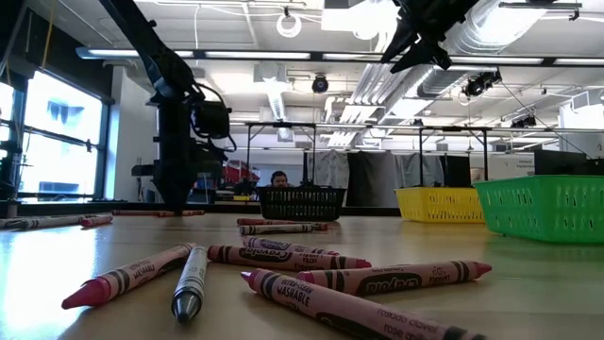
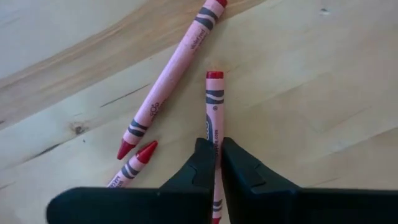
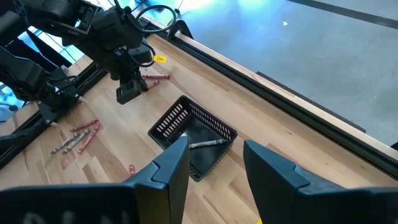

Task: Sort crayons
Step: Put the red crayon into the yellow basket

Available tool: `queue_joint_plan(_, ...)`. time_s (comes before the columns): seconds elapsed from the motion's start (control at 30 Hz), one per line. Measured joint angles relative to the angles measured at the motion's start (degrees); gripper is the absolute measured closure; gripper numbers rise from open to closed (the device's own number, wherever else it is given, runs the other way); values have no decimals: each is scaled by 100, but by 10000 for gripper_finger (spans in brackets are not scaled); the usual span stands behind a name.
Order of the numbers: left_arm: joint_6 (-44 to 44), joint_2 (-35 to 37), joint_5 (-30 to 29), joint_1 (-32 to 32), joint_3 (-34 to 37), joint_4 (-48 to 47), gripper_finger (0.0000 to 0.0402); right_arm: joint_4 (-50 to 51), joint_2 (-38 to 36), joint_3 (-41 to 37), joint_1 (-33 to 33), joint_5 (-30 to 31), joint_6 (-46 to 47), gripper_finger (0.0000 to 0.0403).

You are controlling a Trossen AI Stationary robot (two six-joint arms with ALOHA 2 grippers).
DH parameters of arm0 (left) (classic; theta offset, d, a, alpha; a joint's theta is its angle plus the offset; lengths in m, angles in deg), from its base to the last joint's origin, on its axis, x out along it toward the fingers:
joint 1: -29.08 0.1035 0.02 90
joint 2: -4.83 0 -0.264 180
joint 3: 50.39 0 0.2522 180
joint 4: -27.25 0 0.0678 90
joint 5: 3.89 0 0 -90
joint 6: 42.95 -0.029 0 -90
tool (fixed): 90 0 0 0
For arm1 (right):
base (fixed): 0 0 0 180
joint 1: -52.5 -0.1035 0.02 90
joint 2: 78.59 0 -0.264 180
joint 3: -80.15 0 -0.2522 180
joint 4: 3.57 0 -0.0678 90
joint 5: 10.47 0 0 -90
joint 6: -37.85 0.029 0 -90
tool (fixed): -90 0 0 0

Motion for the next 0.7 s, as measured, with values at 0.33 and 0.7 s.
queue_joint_plan(0.33,243,532,509,-133,-676,-293,400,92,0,0,0,0,2,265)
queue_joint_plan(0.7,973,1798,466,-882,-1769,2129,401,-1592,35,0,-176,0,329,265)
